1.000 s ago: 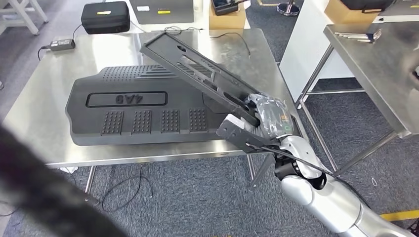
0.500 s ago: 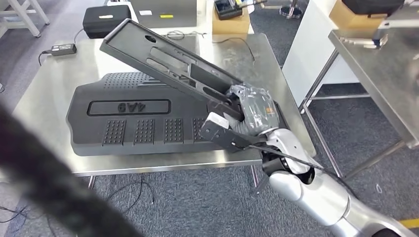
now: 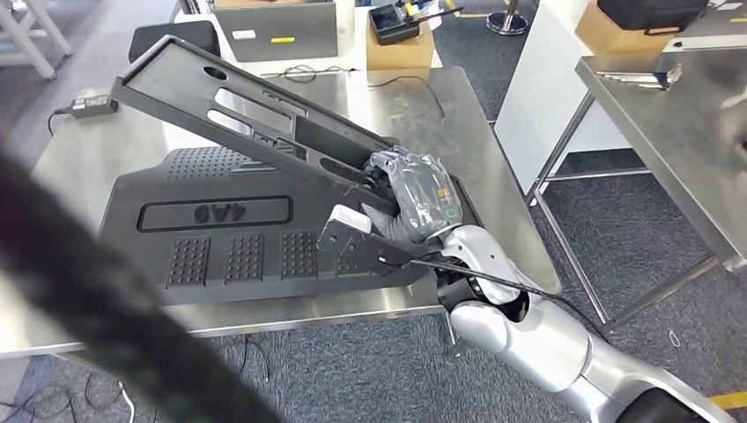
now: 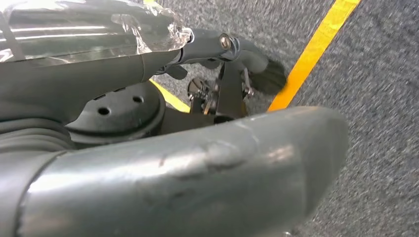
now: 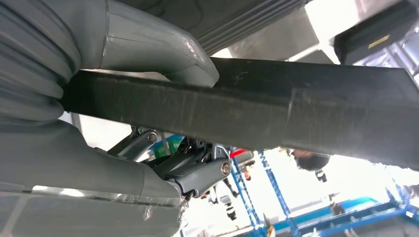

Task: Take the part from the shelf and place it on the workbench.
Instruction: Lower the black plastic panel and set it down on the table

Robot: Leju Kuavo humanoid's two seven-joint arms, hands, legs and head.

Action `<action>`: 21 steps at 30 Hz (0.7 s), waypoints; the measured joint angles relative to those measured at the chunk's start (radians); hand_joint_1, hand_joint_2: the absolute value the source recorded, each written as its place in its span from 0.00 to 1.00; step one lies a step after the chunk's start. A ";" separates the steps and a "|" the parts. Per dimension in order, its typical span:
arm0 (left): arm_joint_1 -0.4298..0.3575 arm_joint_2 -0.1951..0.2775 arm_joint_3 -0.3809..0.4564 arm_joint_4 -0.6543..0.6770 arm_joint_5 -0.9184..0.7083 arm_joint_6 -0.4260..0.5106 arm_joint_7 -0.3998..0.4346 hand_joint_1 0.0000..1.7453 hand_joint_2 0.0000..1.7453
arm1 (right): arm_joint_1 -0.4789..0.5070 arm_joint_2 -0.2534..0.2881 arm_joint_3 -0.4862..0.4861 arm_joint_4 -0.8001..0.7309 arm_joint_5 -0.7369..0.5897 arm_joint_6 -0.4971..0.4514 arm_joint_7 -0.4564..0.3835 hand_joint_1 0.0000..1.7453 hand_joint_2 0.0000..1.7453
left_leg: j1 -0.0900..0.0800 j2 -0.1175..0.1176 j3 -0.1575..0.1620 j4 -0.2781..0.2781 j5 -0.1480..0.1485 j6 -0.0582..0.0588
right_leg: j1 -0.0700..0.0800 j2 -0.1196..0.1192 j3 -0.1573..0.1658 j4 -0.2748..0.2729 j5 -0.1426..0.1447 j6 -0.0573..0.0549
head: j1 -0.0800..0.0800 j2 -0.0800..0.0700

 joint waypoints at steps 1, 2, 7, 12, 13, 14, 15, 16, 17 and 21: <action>-0.001 0.000 0.000 0.000 0.001 0.000 0.000 0.00 0.00 | -0.004 0.003 0.003 0.004 0.000 0.000 -0.001 1.00 1.00 | 0.001 0.000 0.002 -0.002 -0.001 0.007 | -0.001 0.000 0.001 -0.002 -0.002 0.005 | 0.000 0.000; -0.001 0.000 0.000 0.000 0.002 0.000 0.001 0.00 0.00 | -0.008 0.005 0.005 0.008 0.000 0.000 -0.003 1.00 1.00 | 0.000 -0.001 0.003 -0.005 -0.002 0.010 | -0.001 0.000 0.003 -0.003 -0.002 0.007 | 0.002 0.000; -0.004 -0.001 -0.003 0.000 0.000 -0.008 0.010 0.00 0.00 | -0.032 0.020 0.016 0.040 0.024 0.012 -0.016 1.00 1.00 | -0.003 -0.007 0.006 -0.008 -0.003 0.017 | -0.003 0.002 0.010 -0.011 0.001 0.006 | 0.011 0.002; -0.011 -0.002 -0.010 0.000 -0.007 -0.031 0.023 0.00 0.00 | -0.068 0.055 0.044 0.104 0.102 0.029 -0.020 1.00 1.00 | -0.009 -0.007 0.004 -0.007 -0.005 0.022 | -0.008 0.001 0.012 -0.018 -0.001 0.004 | 0.019 0.002; -0.014 -0.002 -0.011 0.000 -0.009 -0.034 0.024 0.00 0.00 | -0.078 0.064 0.051 0.121 0.114 0.030 -0.021 1.00 1.00 | -0.009 -0.007 0.004 -0.007 -0.004 0.022 | -0.008 0.001 0.012 -0.018 -0.001 0.005 | 0.020 0.002; -0.017 -0.002 -0.012 0.000 -0.010 -0.035 0.025 0.00 0.00 | -0.088 0.073 0.057 0.139 0.121 0.031 -0.023 1.00 1.00 | -0.009 -0.007 0.004 -0.007 -0.004 0.023 | -0.008 0.001 0.012 -0.019 0.000 0.007 | 0.022 0.002; -0.019 -0.002 -0.013 0.000 -0.012 -0.034 0.026 0.00 0.00 | -0.098 0.082 0.063 0.158 0.126 0.031 -0.027 1.00 1.00 | -0.010 -0.007 0.004 -0.007 -0.004 0.024 | -0.008 0.000 0.012 -0.019 0.001 0.009 | 0.023 0.002; -0.022 -0.001 -0.015 0.000 -0.013 -0.032 0.027 0.00 0.00 | -0.109 0.092 0.070 0.179 0.129 0.031 -0.032 1.00 1.00 | -0.010 -0.007 0.004 -0.007 -0.003 0.024 | -0.008 0.000 0.012 -0.019 0.001 0.010 | 0.025 0.002; -0.024 -0.001 -0.016 0.000 -0.014 -0.029 0.029 0.00 0.00 | -0.121 0.102 0.076 0.200 0.131 0.031 -0.036 1.00 1.00 | -0.010 -0.007 0.004 -0.007 -0.003 0.024 | -0.008 0.000 0.011 -0.019 0.002 0.012 | 0.027 0.002; -0.031 -0.001 -0.021 0.000 -0.019 -0.018 0.032 0.00 0.00 | -0.165 0.143 0.096 0.290 0.129 0.033 -0.049 1.00 1.00 | -0.008 -0.007 0.004 -0.008 0.000 0.023 | -0.007 0.000 0.010 -0.019 0.003 0.014 | 0.033 0.002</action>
